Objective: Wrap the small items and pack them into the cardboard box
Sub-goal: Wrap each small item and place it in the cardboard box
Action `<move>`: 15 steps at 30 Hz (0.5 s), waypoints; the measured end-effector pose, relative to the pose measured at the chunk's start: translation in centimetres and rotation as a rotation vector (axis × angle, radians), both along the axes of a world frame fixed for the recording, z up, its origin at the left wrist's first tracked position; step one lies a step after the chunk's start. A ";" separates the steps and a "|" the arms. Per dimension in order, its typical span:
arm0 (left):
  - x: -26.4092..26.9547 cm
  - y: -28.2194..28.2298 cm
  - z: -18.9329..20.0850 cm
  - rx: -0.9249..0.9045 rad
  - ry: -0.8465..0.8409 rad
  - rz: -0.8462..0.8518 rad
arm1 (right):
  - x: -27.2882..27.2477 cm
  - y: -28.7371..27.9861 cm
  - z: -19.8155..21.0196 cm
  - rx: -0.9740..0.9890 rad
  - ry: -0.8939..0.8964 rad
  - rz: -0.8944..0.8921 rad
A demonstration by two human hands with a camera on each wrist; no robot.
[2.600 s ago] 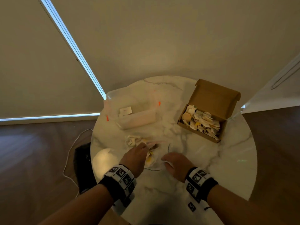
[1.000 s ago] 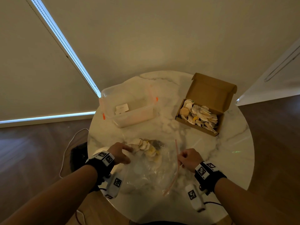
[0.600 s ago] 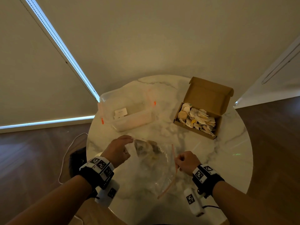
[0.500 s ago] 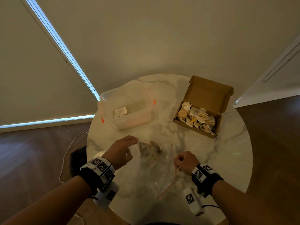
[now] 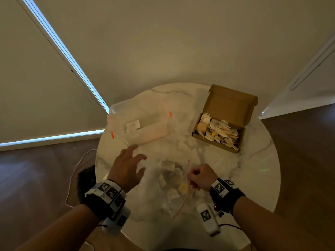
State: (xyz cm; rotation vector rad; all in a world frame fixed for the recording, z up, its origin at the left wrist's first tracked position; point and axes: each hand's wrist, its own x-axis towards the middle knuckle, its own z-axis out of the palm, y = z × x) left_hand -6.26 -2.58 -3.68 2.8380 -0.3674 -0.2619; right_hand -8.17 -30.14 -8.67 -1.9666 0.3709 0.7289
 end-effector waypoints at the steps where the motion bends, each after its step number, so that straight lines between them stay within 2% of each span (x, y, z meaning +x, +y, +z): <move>1: -0.6 -1.3 0.7 -0.049 -0.050 -0.050 | 0.3 0.4 0.5 0.058 0.006 -0.031; 3: -2.3 -4.5 1.7 -0.125 0.043 -0.142 | 1.0 1.2 1.3 0.170 0.022 -0.098; 5: -4.1 -7.7 1.6 -0.091 0.244 -0.158 | 1.7 1.9 2.1 0.281 0.067 -0.190; 6: -4.7 -8.8 1.1 -0.075 0.291 -0.152 | 1.9 2.2 2.4 0.332 0.086 -0.230; 11: -4.7 -9.3 -0.9 -0.197 0.256 -0.036 | 2.3 2.2 3.2 0.452 0.138 -0.275; 13: -4.0 -8.3 -1.2 -0.243 0.191 0.018 | 2.7 0.8 2.8 0.409 0.092 -0.271; 15: -3.5 -7.3 -1.6 -0.267 0.145 0.062 | 2.8 -1.1 1.5 0.124 -0.116 -0.120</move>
